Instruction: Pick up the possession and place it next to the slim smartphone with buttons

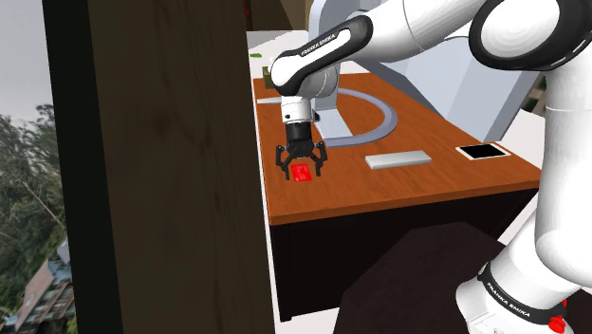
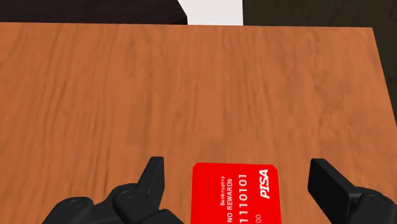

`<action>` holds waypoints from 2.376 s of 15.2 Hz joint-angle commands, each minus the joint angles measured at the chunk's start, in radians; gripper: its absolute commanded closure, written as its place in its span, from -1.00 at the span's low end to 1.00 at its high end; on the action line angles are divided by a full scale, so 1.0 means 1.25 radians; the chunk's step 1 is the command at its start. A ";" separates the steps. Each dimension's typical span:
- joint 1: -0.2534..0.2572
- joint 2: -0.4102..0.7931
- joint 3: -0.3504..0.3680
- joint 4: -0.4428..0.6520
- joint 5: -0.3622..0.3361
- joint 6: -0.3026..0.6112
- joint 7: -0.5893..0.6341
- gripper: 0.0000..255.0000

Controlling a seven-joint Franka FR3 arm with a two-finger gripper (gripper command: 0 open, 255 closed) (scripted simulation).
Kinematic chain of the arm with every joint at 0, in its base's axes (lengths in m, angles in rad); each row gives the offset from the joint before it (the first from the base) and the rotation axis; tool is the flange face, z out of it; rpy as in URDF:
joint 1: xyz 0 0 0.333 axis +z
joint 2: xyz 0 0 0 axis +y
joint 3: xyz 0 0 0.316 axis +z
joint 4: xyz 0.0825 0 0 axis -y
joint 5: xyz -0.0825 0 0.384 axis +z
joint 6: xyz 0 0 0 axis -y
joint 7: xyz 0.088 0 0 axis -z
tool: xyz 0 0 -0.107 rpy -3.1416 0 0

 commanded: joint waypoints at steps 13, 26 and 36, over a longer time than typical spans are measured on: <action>-0.001 -0.010 0.000 0.007 0.001 -0.017 0.004 1.00; -0.006 -0.058 0.002 0.068 0.005 -0.121 0.032 1.00; -0.111 -0.131 -0.068 -0.025 -0.051 -0.148 -0.132 1.00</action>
